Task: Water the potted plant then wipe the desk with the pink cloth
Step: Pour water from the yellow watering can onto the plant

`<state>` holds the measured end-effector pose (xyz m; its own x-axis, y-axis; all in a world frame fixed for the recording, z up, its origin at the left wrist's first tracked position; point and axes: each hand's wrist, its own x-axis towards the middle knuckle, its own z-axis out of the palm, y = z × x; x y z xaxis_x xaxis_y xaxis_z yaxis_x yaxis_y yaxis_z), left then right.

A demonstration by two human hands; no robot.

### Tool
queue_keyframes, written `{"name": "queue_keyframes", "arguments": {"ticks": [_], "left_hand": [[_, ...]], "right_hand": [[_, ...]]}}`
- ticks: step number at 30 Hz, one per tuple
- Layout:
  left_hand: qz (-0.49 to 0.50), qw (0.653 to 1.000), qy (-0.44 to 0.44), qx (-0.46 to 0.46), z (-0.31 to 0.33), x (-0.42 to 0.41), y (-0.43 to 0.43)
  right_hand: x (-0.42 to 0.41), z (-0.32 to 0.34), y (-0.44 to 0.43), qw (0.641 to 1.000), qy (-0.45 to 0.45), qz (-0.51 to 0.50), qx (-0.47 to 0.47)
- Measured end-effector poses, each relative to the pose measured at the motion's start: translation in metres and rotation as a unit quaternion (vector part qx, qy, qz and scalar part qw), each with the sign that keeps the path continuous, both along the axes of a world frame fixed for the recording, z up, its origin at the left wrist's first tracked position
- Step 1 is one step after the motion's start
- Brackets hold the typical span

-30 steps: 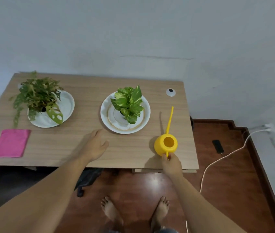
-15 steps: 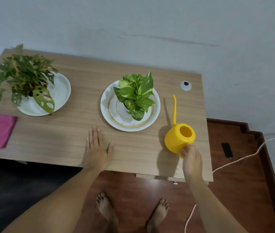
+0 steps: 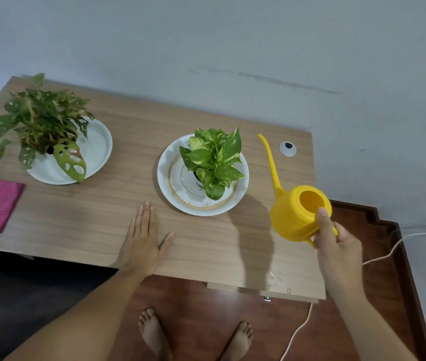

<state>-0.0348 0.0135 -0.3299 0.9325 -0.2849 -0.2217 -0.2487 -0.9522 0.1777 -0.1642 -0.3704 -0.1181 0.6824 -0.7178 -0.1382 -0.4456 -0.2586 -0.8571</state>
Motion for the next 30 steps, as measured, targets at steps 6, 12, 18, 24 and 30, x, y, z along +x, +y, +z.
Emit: {"name": "queue_keyframes", "arguments": {"ticks": [6, 12, 18, 24, 30], "left_hand": [[-0.023, 0.999, 0.027, 0.009, 0.01, 0.017, 0.01], [-0.031, 0.998, 0.06, 0.006, 0.014, 0.024, 0.012], [-0.045, 0.994, 0.1, 0.01, 0.023, 0.029, 0.015], [-0.062, 0.99, 0.125, 0.022, 0.029, 0.033, 0.019], [-0.057, 0.989, 0.137, 0.018, 0.031, 0.034, 0.018]], "right_hand": [[0.024, 0.086, -0.025, 0.987, 0.047, 0.053, -0.145], [0.045, 0.139, -0.016, 0.964, 0.095, 0.132, -0.209], [0.049, 0.146, -0.012, 0.953, 0.099, 0.16, -0.236], [0.056, 0.153, -0.013, 0.941, 0.109, 0.167, -0.274], [0.054, 0.165, -0.011, 0.938, 0.099, 0.175, -0.281]]}}
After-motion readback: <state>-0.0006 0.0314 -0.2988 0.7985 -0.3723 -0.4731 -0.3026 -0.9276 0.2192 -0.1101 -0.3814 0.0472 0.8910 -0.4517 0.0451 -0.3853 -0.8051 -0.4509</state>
